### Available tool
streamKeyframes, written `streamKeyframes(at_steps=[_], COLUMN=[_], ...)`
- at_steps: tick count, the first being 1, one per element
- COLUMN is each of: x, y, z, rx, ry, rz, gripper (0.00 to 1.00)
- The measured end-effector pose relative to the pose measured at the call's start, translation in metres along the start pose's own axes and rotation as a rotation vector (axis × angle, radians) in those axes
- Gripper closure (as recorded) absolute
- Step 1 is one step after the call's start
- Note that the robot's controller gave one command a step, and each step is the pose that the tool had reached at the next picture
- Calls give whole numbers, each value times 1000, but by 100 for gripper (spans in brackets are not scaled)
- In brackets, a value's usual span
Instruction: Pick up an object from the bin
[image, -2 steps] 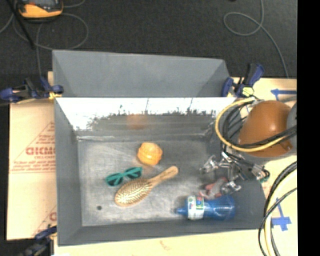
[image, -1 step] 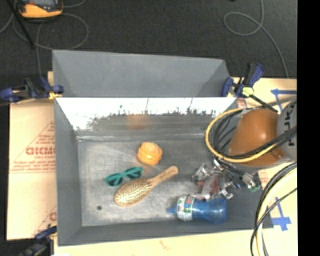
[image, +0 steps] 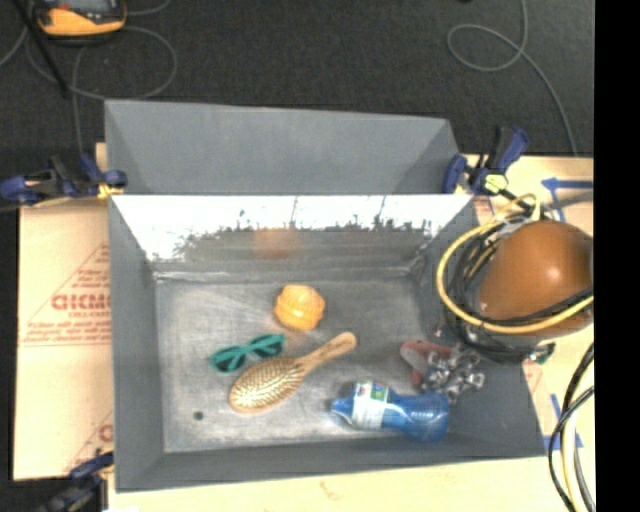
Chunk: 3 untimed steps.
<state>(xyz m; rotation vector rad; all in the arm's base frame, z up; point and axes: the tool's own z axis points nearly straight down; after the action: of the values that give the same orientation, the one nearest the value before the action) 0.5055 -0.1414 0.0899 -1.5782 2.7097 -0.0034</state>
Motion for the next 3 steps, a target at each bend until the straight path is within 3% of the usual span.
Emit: streamKeyframes(at_steps=[1, 3], x=[-4, -4], y=[1, 1], z=[-1, -1], rx=[-2, -2], ry=[-9, -9], rz=[-1, -8], gripper=[0, 0])
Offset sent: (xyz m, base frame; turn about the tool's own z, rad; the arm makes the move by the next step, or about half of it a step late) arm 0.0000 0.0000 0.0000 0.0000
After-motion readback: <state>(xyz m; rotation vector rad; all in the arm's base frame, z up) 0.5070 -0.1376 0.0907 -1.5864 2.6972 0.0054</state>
